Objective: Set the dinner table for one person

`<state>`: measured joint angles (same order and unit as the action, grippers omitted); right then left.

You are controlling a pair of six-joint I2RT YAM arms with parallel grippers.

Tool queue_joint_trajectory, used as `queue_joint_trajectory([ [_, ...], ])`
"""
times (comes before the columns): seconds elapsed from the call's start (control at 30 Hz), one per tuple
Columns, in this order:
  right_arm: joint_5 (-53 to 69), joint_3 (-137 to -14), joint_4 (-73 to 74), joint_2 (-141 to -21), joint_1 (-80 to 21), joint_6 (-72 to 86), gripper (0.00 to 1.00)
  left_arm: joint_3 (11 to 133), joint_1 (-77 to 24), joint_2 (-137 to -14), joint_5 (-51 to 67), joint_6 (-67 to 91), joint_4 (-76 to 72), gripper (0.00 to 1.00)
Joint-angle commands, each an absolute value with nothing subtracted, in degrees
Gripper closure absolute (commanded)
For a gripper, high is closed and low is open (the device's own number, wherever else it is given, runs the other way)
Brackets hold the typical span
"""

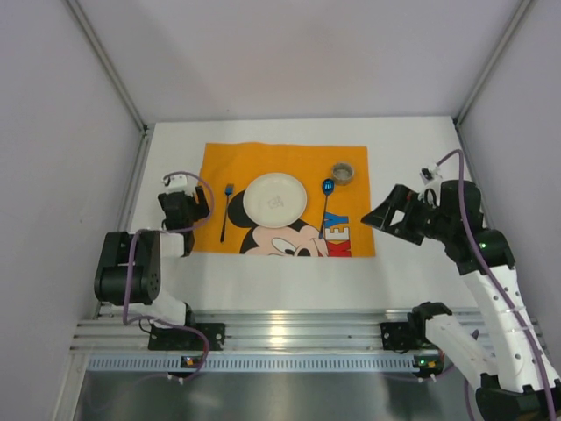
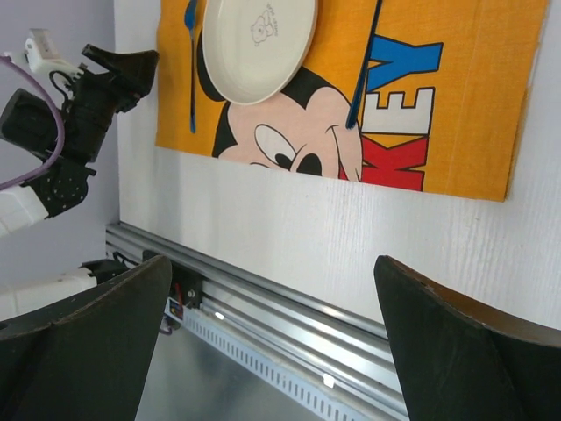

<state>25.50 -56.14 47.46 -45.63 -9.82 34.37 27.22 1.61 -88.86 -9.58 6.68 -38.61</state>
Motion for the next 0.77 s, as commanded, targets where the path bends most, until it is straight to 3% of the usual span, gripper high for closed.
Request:
queue_joint_trajectory([
  [0.0, 23.29, -56.08, 49.39, -41.75, -9.23, 33.31, 0.0, 25.5, 1.32, -89.39, -3.87, 5.36, -47.64, 0.17],
  [0.03, 23.03, -55.47, 49.39, -40.7, -9.23, 33.4, 0.0, 23.23, 1.32, -88.25, -2.74, 5.19, -50.51, 0.14],
  [0.13, 21.63, -54.23, 48.96, -39.38, -9.23, 34.1, 0.0, 11.79, 1.23, -92.08, -4.46, 4.66, -78.42, 0.04],
  [0.23, 18.48, -54.67, 48.08, -39.11, -9.23, 34.19, 0.0, 17.13, 0.97, -89.55, -6.94, 6.15, -63.3, 0.03],
  [0.43, 10.12, -55.11, 43.07, -41.3, -9.32, 31.74, 0.0, 17.4, -1.49, -90.44, -7.47, 3.08, -64.86, 0.02],
  [0.63, 9.94, -57.22, 34.2, -48.42, -9.93, 26.02, 0.0, 17.4, -1.49, -90.35, -7.47, 3.08, -64.86, 0.02],
  [0.73, 2.75, -57.13, 31.03, -50.71, -11.25, 27.24, 0.0, 17.4, -1.49, -90.35, -7.56, 3.08, -64.86, 0.01],
])
